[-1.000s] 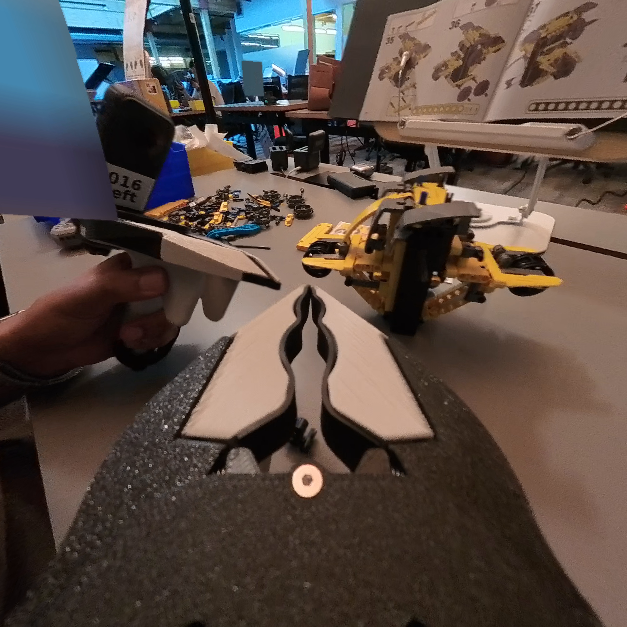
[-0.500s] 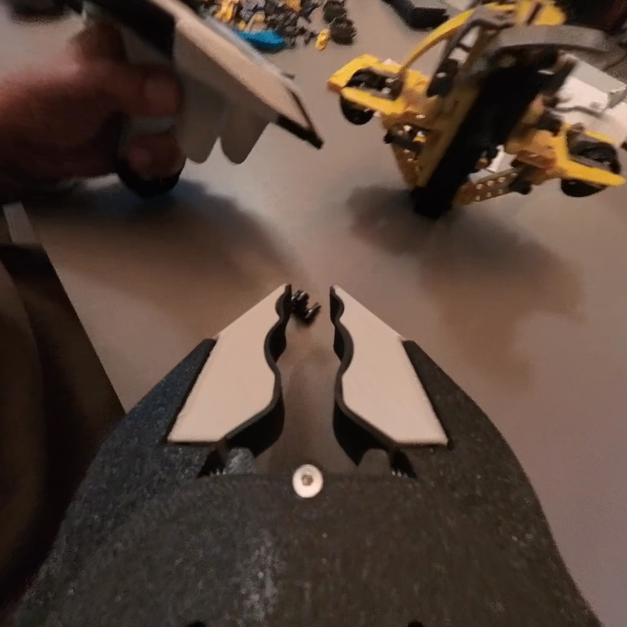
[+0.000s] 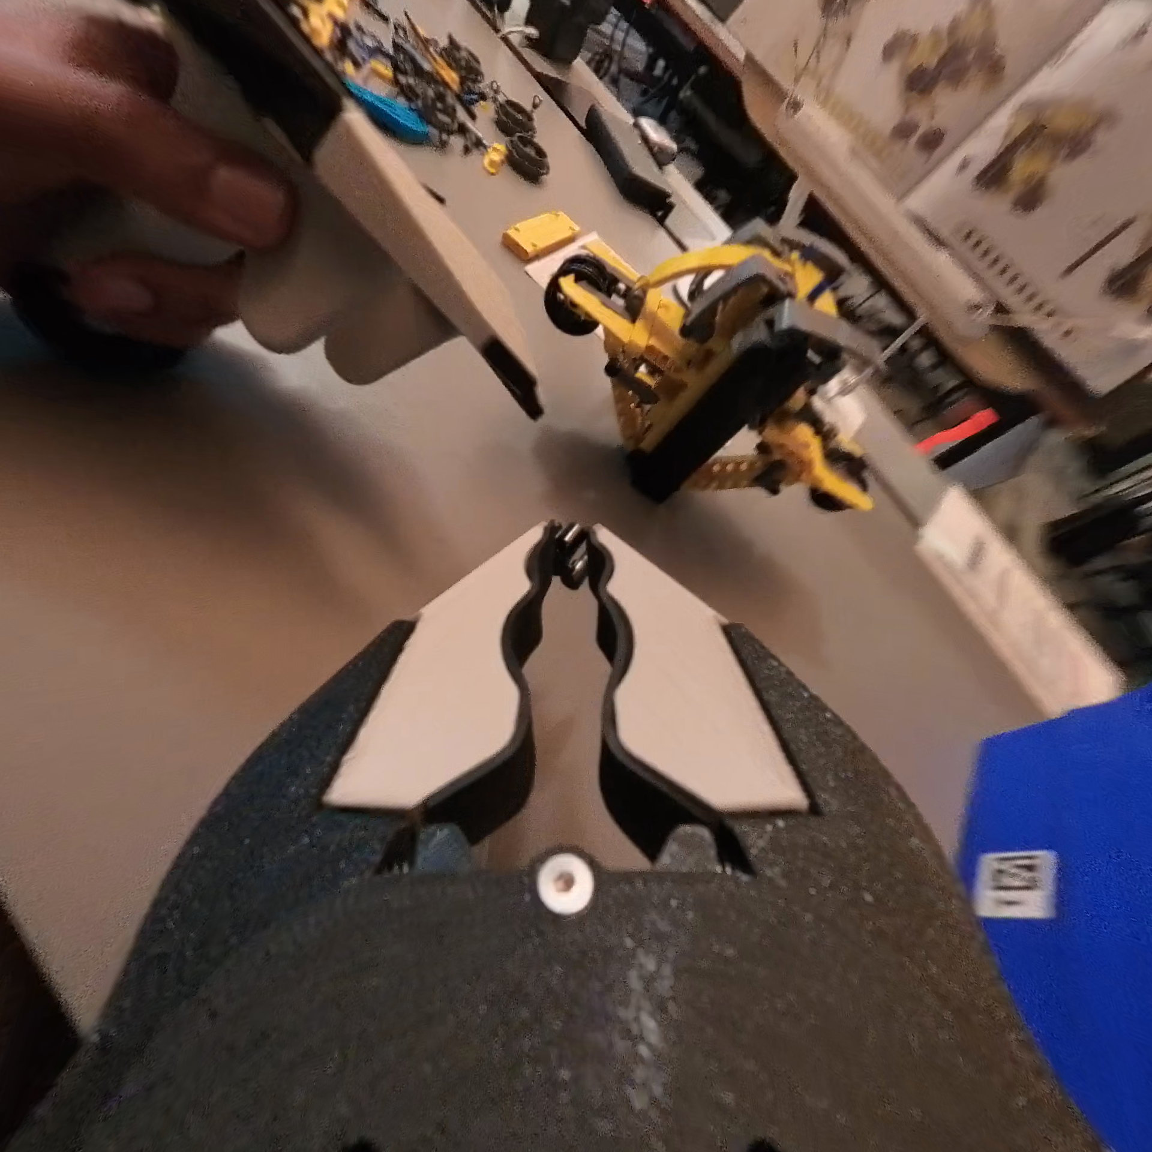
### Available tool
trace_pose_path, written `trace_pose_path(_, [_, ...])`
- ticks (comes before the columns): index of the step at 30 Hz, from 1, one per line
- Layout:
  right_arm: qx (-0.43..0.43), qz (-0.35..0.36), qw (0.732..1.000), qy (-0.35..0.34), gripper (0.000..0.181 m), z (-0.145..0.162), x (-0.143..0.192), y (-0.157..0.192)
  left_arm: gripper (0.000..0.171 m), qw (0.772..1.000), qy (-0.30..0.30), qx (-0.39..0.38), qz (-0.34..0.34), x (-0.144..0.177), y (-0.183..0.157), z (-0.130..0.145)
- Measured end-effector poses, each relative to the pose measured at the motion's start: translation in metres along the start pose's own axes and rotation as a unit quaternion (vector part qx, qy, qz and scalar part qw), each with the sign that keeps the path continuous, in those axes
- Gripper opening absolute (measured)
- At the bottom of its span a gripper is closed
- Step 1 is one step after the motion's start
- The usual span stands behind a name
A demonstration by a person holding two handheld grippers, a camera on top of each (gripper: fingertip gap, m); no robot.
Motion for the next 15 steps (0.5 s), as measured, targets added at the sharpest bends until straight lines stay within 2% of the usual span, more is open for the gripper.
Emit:
trace_pose_path(3, [0.110, 0.035, 0.993, 0.037, 0.010, 0.002, -0.010, 0.009, 0.018, 1.000, 0.015, 0.023, -0.002, -0.006, 0.002, 0.005])
trace_pose_path(7, [0.199, 0.015, 0.974, 0.104, 0.010, 0.023, -0.030, 0.026, 0.018, 0.999, 0.021, 0.020, -0.025, -0.005, 0.007, 0.005])
trace_pose_path(9, [0.236, 0.021, 0.967, 0.096, 0.009, 0.021, -0.033, 0.028, 0.018, 0.998, 0.038, 0.015, -0.041, -0.005, 0.010, 0.008])
trace_pose_path(13, [0.307, -0.021, 0.947, 0.091, 0.009, 0.016, -0.038, 0.048, 0.020, 0.995, 0.070, -0.004, -0.078, -0.003, 0.017, 0.013])
trace_pose_path(15, [0.349, -0.011, 0.933, 0.089, 0.008, 0.015, -0.041, 0.052, 0.020, 0.992, 0.077, -0.012, -0.094, -0.001, 0.021, 0.013])
Point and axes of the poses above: each gripper's, where its closed fingertips meet, x back along the fingers, z out of its underside, y = z × x across the jaws, the point moved 3 cm from there along x, back along the fingers, and after that the axes turned 3 degrees about x, right-handed, at the moved point
